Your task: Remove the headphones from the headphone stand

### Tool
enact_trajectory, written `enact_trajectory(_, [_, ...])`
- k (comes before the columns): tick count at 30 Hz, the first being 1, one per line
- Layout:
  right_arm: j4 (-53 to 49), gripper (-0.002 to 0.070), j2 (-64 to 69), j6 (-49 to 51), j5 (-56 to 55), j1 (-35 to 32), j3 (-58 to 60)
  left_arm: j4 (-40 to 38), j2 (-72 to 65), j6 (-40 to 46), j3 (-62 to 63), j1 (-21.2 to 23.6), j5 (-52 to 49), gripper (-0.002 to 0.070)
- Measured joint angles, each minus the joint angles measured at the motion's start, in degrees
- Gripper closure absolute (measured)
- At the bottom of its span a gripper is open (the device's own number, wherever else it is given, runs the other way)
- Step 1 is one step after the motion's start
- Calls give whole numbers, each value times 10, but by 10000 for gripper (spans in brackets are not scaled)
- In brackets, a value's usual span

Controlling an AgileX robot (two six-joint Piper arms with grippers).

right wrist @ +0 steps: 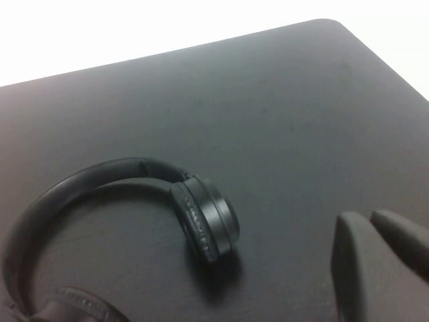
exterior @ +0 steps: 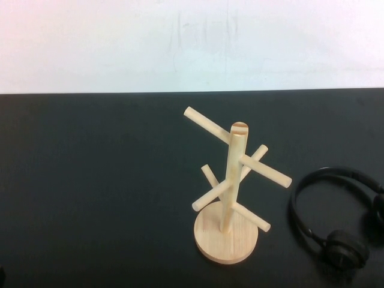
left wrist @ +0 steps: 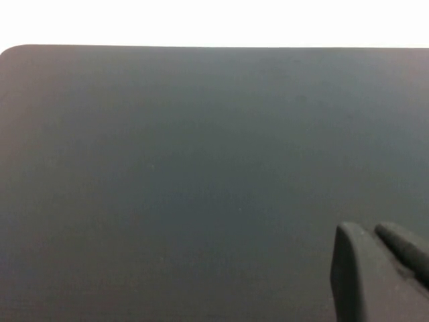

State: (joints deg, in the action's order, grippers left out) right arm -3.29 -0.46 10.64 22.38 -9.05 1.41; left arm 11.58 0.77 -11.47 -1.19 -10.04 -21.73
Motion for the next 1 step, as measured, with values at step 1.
enact_trajectory(1, [0,682,0,0,0,0,0,0,0,0,0,0,0,673])
